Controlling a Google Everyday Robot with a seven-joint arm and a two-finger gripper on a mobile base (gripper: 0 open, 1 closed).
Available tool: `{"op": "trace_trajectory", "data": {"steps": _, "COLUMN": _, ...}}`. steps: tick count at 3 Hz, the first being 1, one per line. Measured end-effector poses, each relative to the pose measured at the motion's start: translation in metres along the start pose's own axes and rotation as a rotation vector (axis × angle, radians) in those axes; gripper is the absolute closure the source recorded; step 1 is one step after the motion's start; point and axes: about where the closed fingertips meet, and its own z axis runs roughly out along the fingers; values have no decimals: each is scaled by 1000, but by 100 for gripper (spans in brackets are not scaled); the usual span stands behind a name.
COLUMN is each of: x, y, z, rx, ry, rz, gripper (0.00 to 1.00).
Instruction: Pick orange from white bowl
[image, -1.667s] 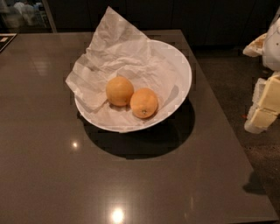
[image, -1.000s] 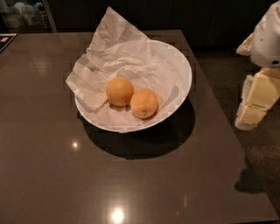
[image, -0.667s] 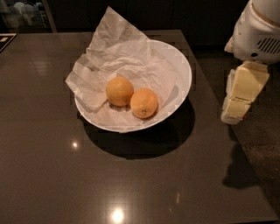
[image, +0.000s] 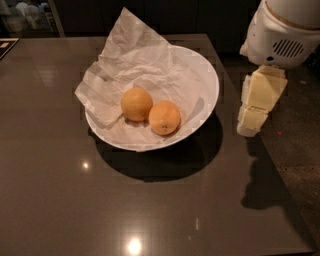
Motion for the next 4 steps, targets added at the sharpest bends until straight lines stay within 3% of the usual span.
{"op": "trace_trajectory", "data": {"steps": 2, "x": -74, "y": -1, "z": -2, "rx": -13, "ry": -49, "rz": -33, "gripper": 0}}
{"op": "trace_trajectory", "data": {"steps": 3, "x": -103, "y": 3, "z": 7, "rx": -42, "ry": -53, "rz": -34, "gripper": 0}}
{"op": "trace_trajectory", "data": {"steps": 4, "x": -122, "y": 8, "z": 20, "rx": -79, "ry": -52, "rz": -24, "gripper": 7}}
